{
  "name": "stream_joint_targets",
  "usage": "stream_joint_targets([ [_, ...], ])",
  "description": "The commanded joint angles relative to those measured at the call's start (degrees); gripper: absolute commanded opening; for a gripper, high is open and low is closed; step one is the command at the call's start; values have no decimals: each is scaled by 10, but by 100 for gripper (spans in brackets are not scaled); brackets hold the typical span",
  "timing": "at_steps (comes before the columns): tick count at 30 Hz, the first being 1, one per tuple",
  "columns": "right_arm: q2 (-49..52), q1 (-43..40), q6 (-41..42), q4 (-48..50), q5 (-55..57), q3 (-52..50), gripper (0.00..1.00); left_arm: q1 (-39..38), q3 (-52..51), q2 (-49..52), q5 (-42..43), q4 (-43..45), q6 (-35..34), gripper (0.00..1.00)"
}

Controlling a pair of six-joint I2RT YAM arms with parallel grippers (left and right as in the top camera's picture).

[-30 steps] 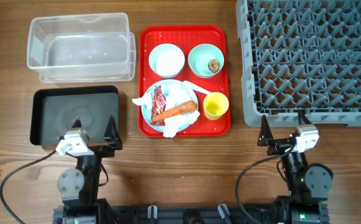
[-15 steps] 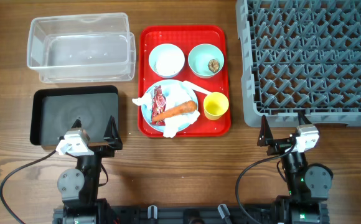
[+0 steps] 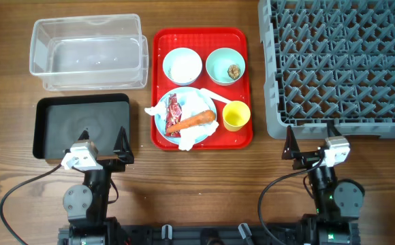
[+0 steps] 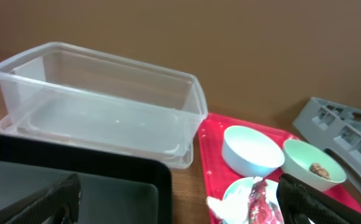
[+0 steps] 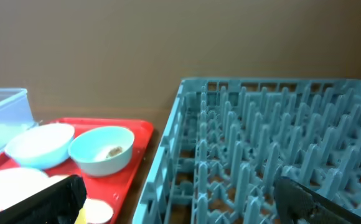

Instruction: Sort waste into correct bins and load items into the dishwasher rack

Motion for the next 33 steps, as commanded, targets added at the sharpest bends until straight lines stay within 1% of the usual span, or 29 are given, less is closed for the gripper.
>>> stream_joint_targets([
  [1,-2,3,5,46,23,-1,100,2,-3,-6,83,73,3,100],
  [3,-2,3,5,124,26,-1,100,2,-3,-6,123,130,2,100],
  [4,-2,3,5,172,29,-1,100,2,-3,-6,129,156,1,100],
  [6,-2,3,20,282,51,0,100,2,0,-6,129,220,-26,100],
  [7,-2,3,40,326,78,0,100,2,6,-6,129,239,-29,100],
  [9,-2,3,67,379,106,5,100,2,35,-5,129,251,-36,100],
  [13,-2,3,80,402,106,42,100,2,106,10,129,249,-36,100],
  [16,7,3,78,429,106,73,100,2,161,42,141,249,-36,100],
  [21,78,3,78,461,106,159,100,2,257,130,196,249,-36,100],
  [25,180,3,77,481,76,252,100,2,333,198,215,249,-36,100],
  [27,257,3,75,467,25,317,100,2,371,243,217,249,-36,100],
  [29,338,3,37,450,-47,382,100,2,412,303,217,249,-32,100],
  [31,425,3,16,380,-97,474,100,2,457,375,221,241,-6,100],
  [33,499,3,16,299,-130,564,100,2,513,453,225,227,-3,100],
])
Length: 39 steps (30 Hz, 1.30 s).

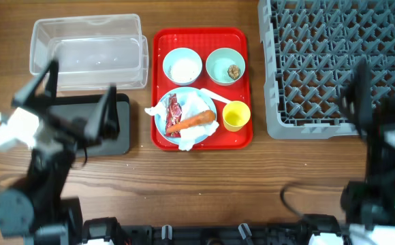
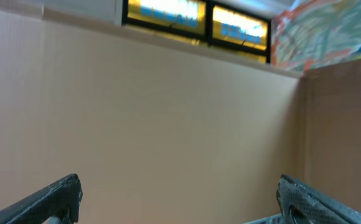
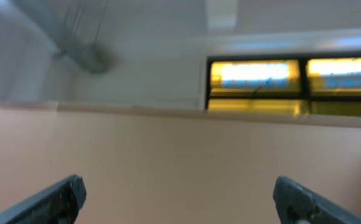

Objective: Sort waste into correct bins and load items into the dishwasher rack
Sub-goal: 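Grasp the tissue and red wrapper on the plate with the left gripper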

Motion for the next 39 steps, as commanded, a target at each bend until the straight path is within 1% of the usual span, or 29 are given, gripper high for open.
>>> stream_joint_targets([
  [1,121,2,-20,-112,-108,153,100,2,106,137,20,-32,20,100],
  [3,188,2,-20,-230,-151,257,100,2,188,209,29,-98,21,100],
  [5,250,2,-18,-378,-177,372,100,0,297,289,39,-215,40,100],
  [6,283,2,-18,-466,-177,438,100,-6,383,346,39,-320,60,100],
  [8,347,2,-19,-619,-177,553,100,-24,520,432,29,-490,110,100],
  [9,369,2,-26,-674,-178,589,100,-40,586,473,-8,-575,124,100],
  [11,407,6,-65,-774,-189,648,100,-75,687,531,-111,-695,130,100],
  [13,436,15,-83,-845,-187,682,100,-112,755,573,-179,-777,155,100],
  [15,456,29,-94,-894,-187,685,100,-152,802,608,-245,-845,155,100],
  [16,467,36,-94,-920,-185,685,100,-165,804,618,-260,-868,155,100],
  [17,485,47,-94,-961,-174,685,100,-176,804,635,-261,-909,145,100],
  [19,508,61,-93,-1010,-158,685,100,-177,804,651,-257,-945,130,100],
  [22,559,105,-94,-1104,-153,685,100,-178,802,696,-214,-1016,130,100],
  [25,610,142,-93,-1150,-152,685,100,-183,797,733,-179,-1060,130,100],
  [28,673,166,-92,-1187,-154,684,100,-183,797,783,-104,-1089,130,100],
  [32,729,170,-94,-1186,-169,684,100,-183,797,807,-53,-1090,130,100],
  [34,735,170,-99,-1183,-200,684,100,-184,797,808,-37,-1075,131,100],
  [37,732,164,-91,-1168,-200,684,100,-183,797,808,-14,-1052,131,100],
  [39,726,155,-91,-1172,-200,684,100,-183,797,808,-13,-1046,131,100],
])
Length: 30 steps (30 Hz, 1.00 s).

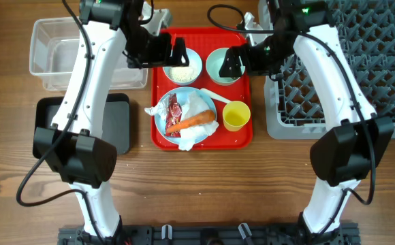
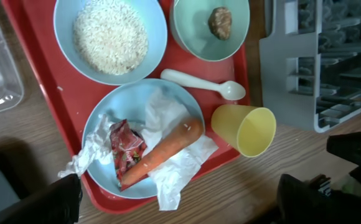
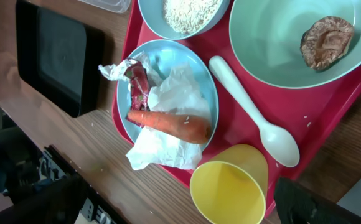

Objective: Sort waste into correct bins and load items into the dishwasher rack
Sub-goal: 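Grasp the tissue and red wrapper on the plate with the left gripper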

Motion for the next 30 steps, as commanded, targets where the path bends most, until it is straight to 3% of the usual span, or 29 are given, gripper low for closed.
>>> stream_joint_targets([
  [1,-19,-18,-1,-6,-10,4,99,-3,1,0,26,8,-3,100],
  [3,-32,-17,29,-8,51,4,90,-6,1,1,25,-5,-3,100],
  [6,-68,-17,108,-6,217,4,89,-38,1,1,10,-15,-21,97],
  [8,-96,-17,133,-4,268,4,86,-87,1,1,-66,-14,-47,96],
  [9,-103,-17,134,-1,267,4,83,-109,1,2,-103,-14,-63,96],
  [11,-105,-17,134,23,250,4,100,-141,1,6,-146,-17,-97,97],
  [14,-103,-17,132,42,250,4,100,-178,1,20,-153,-19,-115,93],
  [16,-103,-17,147,41,250,4,100,-187,1,35,-206,-31,-182,93],
  [25,-102,-17,148,38,267,4,99,-165,-29,92,-269,-40,-399,82],
  [30,-102,-17,147,40,268,4,99,-126,-160,92,-244,68,-398,84],
])
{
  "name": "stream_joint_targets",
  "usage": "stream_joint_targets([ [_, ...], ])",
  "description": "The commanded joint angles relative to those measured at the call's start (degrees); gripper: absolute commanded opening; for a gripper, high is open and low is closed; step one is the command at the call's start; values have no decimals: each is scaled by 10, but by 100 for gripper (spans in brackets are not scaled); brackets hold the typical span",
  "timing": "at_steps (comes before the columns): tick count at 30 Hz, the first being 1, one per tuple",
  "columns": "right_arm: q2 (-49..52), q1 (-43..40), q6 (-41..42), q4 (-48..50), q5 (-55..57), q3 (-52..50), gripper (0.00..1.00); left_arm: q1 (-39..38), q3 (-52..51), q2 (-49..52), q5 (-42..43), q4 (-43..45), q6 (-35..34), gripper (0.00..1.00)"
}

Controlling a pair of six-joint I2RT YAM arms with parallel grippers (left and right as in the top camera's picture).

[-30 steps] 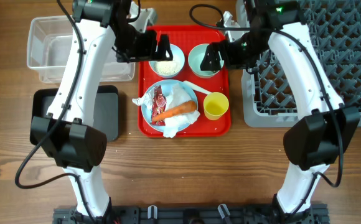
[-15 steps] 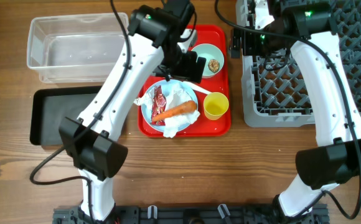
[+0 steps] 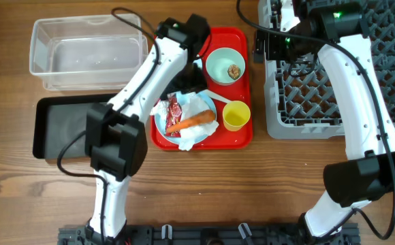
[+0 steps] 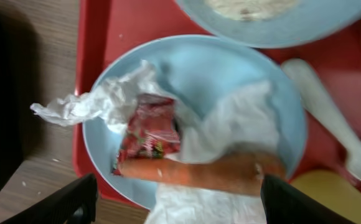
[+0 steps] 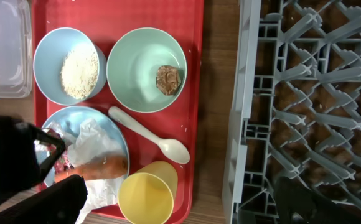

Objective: Sort waste into correct bins and load items into the dishwasher rack
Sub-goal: 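Grasp the tissue and red wrapper on the plate with the left gripper, then carry the tissue and wrapper into the clear plastic bin, release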

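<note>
A red tray holds a blue plate with a carrot, a red wrapper and a crumpled napkin. Also on it are a white spoon, a yellow cup, a rice bowl and a green bowl with a brown scrap. My left gripper hangs open close above the plate, holding nothing. My right gripper is open and empty, high over the gap between tray and grey rack.
A clear plastic tub stands at the back left, a black bin tray in front of it. The rack fills the back right. Bare wooden table runs along the front edge.
My left gripper has dropped from high over the tray to just above the plate. My right gripper has shifted right, from over the green bowl to the rack's left edge. Both stay open.
Both arms sat folded at the table's near edge, grippers open. Then both were raised, their cameras facing the wall. Then both hung over the red tray. Now the left is low over the plate and the right is by the rack; nothing on the tray has moved.
</note>
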Motion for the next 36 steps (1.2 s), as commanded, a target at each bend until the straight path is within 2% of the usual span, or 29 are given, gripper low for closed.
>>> stream_joint_targets([
  [1,-5,0,6,1,12,4,99,11,-79,6,23,65,17,84],
  [5,-5,0,5,0,12,4,99,15,-164,6,25,151,35,84],
  [8,-5,0,6,1,12,4,99,14,-179,6,25,166,63,84],
  [10,-5,0,5,1,13,4,100,13,-200,6,25,200,94,79],
  [11,-5,0,5,1,20,4,99,13,-214,6,25,214,95,71],
  [13,-5,0,6,1,21,4,99,10,-231,6,25,222,95,39],
  [14,-5,0,6,1,21,4,99,9,-234,6,24,223,95,27],
  [15,-5,0,6,1,21,4,99,8,-237,6,25,222,95,9],
  [16,-5,0,6,1,21,4,99,7,-237,6,24,223,95,4],
  [21,-5,0,6,4,21,4,99,10,-228,3,25,214,95,4],
  [25,-5,0,6,8,21,4,99,28,-160,-21,24,161,99,4],
  [28,-5,0,6,10,21,4,99,42,-123,-68,24,158,112,4],
  [33,-5,0,6,12,21,4,98,43,-123,-132,24,158,112,4],
  [36,-5,0,8,12,21,4,97,94,-123,-192,16,172,110,4],
])
